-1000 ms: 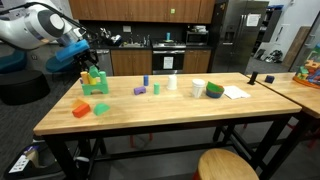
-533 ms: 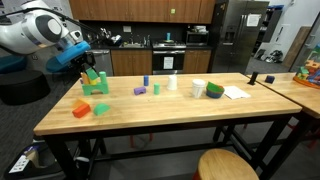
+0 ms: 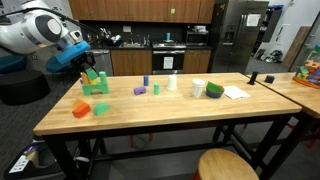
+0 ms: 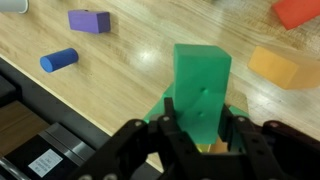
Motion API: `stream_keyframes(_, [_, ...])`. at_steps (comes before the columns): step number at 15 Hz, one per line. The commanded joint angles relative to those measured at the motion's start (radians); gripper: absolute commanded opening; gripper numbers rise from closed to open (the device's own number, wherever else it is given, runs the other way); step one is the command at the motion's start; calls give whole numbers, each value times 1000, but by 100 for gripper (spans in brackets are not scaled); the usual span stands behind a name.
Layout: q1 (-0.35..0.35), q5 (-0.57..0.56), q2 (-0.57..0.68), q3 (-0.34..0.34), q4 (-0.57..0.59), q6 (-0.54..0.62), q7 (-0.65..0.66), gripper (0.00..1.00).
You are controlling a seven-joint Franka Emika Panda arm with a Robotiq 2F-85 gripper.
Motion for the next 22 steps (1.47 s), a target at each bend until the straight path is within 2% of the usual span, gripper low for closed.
stream_keyframes(1, [-5,-29,15,7,16,-2,1,16])
stream_keyframes(3, [8,-40,26,7,28,26,-107,16])
stream_keyframes(8, [46,80,55,11,64,57,-431,16])
stream_keyframes(13, [82,294,54,18,84,77,-809,16])
stream_keyframes(15, [106,429,47,26,97,64,-962,16])
stream_keyframes(16, [77,341,48,31,76,71,-840,41])
stream_keyframes(18, [91,403,48,36,86,70,-918,41])
stream_keyframes(22, [95,407,48,38,88,70,-925,41])
